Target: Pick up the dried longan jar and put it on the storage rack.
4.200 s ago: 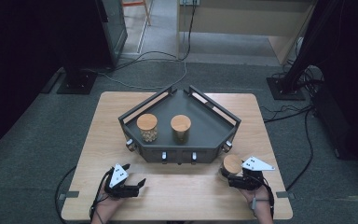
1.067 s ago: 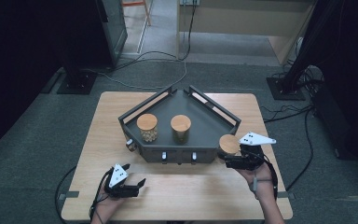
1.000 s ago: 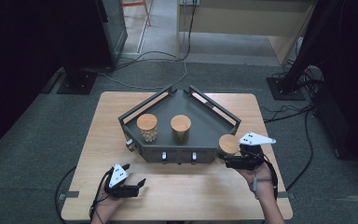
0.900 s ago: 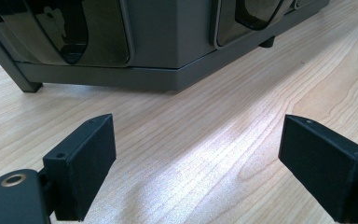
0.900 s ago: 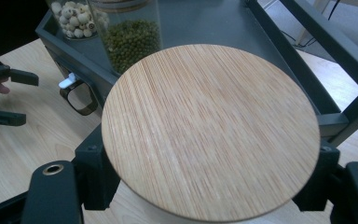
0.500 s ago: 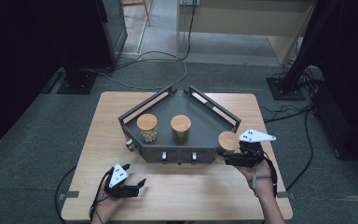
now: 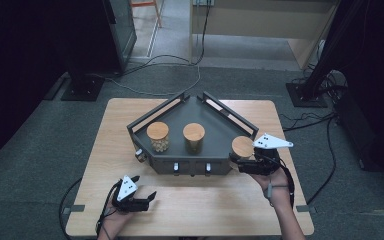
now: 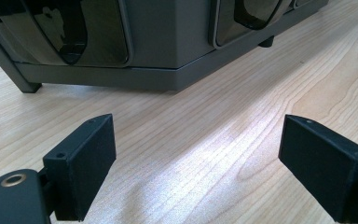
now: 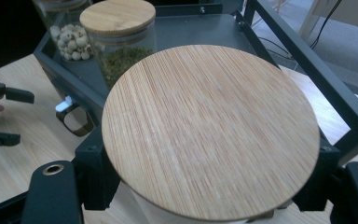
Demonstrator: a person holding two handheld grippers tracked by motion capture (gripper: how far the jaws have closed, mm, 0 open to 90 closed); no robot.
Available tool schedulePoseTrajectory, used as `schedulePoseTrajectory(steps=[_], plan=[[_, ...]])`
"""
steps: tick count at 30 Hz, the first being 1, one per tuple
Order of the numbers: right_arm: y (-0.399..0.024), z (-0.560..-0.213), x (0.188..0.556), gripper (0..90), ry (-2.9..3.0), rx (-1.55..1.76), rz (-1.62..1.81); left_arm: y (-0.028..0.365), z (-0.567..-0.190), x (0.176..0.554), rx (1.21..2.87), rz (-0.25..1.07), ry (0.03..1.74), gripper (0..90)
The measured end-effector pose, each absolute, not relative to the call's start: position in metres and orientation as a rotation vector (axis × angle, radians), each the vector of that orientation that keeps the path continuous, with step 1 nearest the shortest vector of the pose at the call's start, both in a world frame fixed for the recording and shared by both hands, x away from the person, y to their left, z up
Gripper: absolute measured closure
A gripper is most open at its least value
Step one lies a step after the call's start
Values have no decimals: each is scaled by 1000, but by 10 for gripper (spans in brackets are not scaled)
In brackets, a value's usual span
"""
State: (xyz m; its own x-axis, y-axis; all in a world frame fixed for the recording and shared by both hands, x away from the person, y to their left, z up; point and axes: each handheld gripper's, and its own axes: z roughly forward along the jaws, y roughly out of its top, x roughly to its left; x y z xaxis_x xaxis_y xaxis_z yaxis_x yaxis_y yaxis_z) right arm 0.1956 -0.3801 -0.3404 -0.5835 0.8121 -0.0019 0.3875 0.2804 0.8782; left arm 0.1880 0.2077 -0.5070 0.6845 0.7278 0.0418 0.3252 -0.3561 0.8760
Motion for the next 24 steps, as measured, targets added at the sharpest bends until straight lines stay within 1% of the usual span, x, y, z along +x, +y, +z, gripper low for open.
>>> schedulePoseTrajectory(steps=[24], plan=[[-369, -341, 216, 255, 2072, 1101, 1237, 209, -507, 188, 1950, 533, 818, 108]])
